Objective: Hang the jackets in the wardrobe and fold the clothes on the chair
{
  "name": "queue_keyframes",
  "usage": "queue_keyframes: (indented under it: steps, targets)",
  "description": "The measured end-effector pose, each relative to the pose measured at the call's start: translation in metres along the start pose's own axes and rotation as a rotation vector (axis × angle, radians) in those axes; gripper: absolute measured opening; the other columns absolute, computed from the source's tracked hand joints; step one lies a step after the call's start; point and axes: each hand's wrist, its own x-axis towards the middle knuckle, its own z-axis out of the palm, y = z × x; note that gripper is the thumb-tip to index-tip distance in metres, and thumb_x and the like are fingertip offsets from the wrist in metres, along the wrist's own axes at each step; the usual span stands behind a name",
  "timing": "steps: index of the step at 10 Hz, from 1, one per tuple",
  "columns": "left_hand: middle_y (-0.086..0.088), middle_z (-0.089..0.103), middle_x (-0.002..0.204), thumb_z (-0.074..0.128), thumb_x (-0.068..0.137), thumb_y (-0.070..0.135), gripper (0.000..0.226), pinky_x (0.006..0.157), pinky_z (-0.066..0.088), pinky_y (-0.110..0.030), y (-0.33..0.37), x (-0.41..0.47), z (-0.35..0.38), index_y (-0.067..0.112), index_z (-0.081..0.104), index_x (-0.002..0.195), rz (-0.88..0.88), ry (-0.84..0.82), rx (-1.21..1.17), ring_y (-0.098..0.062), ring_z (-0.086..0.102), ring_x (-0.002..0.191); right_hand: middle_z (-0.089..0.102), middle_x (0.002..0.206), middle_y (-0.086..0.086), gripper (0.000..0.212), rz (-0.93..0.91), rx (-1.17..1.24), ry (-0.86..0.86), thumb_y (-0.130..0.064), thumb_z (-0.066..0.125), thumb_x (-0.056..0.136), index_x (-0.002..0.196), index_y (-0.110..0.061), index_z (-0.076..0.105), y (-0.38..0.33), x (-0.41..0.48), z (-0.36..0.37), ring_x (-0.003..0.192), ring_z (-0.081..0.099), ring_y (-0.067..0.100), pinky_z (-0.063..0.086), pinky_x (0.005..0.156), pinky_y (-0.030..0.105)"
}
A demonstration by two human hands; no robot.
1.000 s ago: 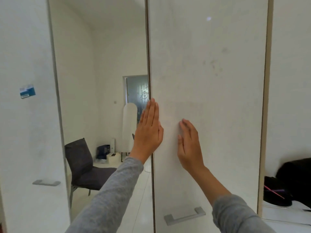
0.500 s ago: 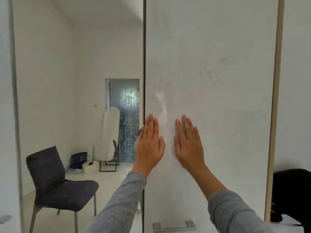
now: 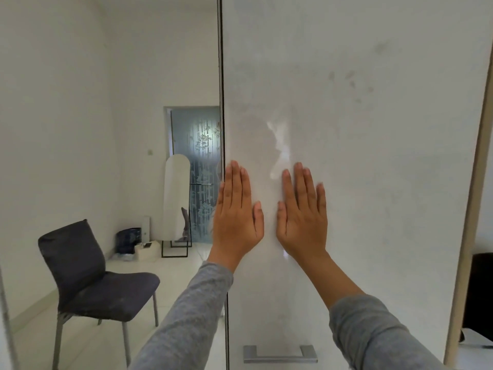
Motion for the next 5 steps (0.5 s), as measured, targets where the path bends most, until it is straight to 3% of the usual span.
queue_keyframes:
  steps: [3,4,5]
  targets:
    - [-0.022,0.002,0.156,0.032,0.093,0.025,0.066,0.120,0.009,-0.042,0.002,0.001,-0.007,-0.006,0.007,0.146,-0.023,-0.086,0.052,-0.030,-0.001,0.146,0.014,0.157,0.010,0.057,0.026,0.054,-0.006,-0.024,0.030,0.095,0.149,-0.011,0.020,-0.007,0.001,-0.008,0.146,0.010,0.021,0.009,0.120,0.039]
    - [-0.020,0.000,0.157,0.032,0.095,0.025,0.065,0.120,0.004,-0.038,0.007,0.000,-0.019,-0.004,0.005,0.148,-0.036,-0.131,0.061,-0.028,-0.003,0.146,0.018,0.157,0.011,0.056,0.027,0.106,-0.031,-0.021,0.032,0.095,0.149,-0.011,0.021,-0.010,0.002,-0.022,0.145,0.012,0.021,0.013,0.118,0.039]
    - [-0.016,-0.003,0.158,0.034,0.097,0.025,0.066,0.120,0.003,-0.037,0.012,0.001,-0.027,0.000,0.002,0.149,-0.083,-0.134,0.050,-0.025,-0.003,0.147,0.021,0.156,0.012,0.063,0.032,0.145,-0.051,-0.007,0.046,0.089,0.148,-0.011,0.024,-0.008,0.001,-0.033,0.144,0.017,0.023,0.025,0.116,0.038]
